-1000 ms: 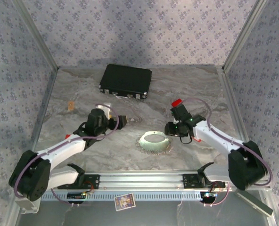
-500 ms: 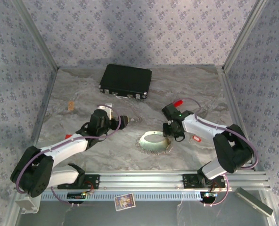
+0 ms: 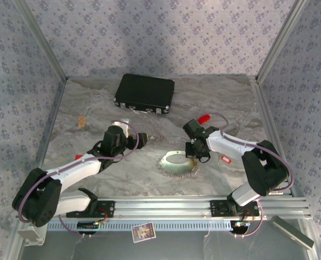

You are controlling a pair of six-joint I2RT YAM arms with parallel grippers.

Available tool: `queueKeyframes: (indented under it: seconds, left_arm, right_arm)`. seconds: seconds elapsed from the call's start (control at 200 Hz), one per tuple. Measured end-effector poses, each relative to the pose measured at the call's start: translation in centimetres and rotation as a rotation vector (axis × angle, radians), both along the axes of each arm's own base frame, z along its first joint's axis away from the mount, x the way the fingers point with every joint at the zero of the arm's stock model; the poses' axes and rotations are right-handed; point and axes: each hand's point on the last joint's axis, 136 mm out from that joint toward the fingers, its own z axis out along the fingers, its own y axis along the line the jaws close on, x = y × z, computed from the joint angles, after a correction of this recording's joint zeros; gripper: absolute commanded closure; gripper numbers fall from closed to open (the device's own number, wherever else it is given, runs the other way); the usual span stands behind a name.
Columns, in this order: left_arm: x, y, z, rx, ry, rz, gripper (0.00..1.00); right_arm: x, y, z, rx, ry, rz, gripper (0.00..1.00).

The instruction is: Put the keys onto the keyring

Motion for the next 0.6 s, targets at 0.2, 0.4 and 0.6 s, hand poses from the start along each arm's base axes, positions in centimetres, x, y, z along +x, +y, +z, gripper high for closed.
queueKeyframes:
  seconds: [0.2,0.4,0.6]
  left_arm:
    - [0.0,0.0,0.0,0.001,0.000,0.003,0.04]
    - [0.0,0.1,0.1,0.001,-0.003,0.003,0.05]
    - [0.2,0.3,0.3,0.003,-0.013,0.016,0.04]
  right_arm:
    - [-0.2,1.4,0.2,0.020,0.006,0.036,1.00]
    - [-0.1,4.0,0.9,0.074,-0.014,0.089,1.00]
    - [0.1,5.6,1.0,0.097,-0.023,0.131,1.00]
